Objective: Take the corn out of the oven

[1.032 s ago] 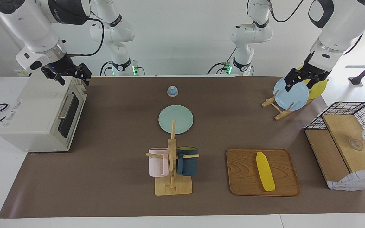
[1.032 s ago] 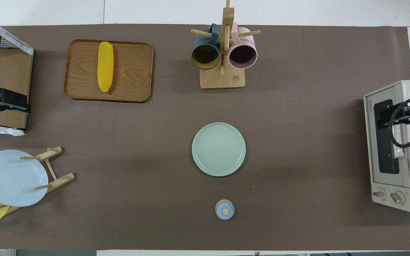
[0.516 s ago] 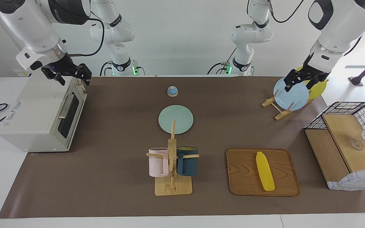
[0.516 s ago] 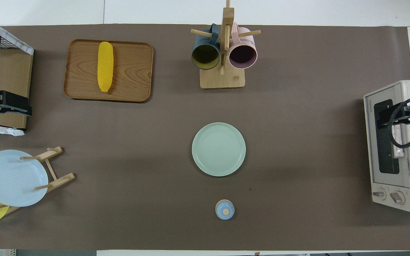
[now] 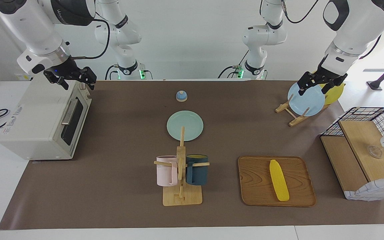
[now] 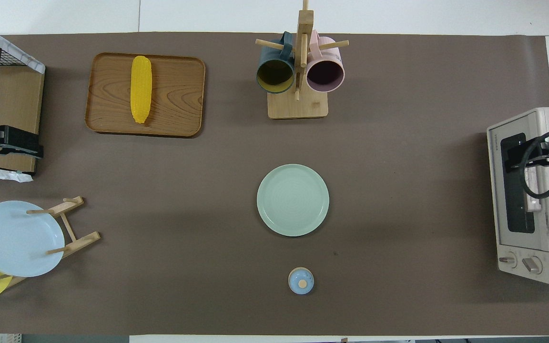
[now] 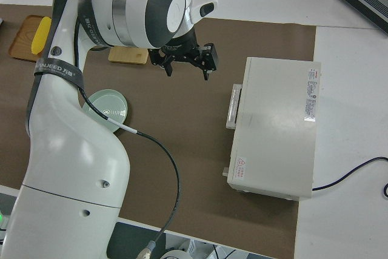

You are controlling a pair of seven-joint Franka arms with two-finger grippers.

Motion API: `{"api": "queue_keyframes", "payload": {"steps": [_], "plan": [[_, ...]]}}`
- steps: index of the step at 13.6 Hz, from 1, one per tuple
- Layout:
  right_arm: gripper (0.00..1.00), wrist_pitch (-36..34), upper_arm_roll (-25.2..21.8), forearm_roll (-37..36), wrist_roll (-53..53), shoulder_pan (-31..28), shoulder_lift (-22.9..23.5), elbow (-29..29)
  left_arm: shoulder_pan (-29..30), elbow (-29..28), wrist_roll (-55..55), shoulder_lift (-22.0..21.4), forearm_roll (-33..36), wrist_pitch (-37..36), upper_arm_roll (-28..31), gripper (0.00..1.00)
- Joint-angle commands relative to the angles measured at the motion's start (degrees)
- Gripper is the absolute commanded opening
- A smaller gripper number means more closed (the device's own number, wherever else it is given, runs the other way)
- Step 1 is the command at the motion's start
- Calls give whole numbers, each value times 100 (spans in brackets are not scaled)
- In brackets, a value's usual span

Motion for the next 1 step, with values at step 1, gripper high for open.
{"api": "queue_keyframes", "payload": {"steps": [1], "plan": [[100,-14,17,107,-18,-25,18,68,-53,-176,24,-155,62,138,37,100]]}}
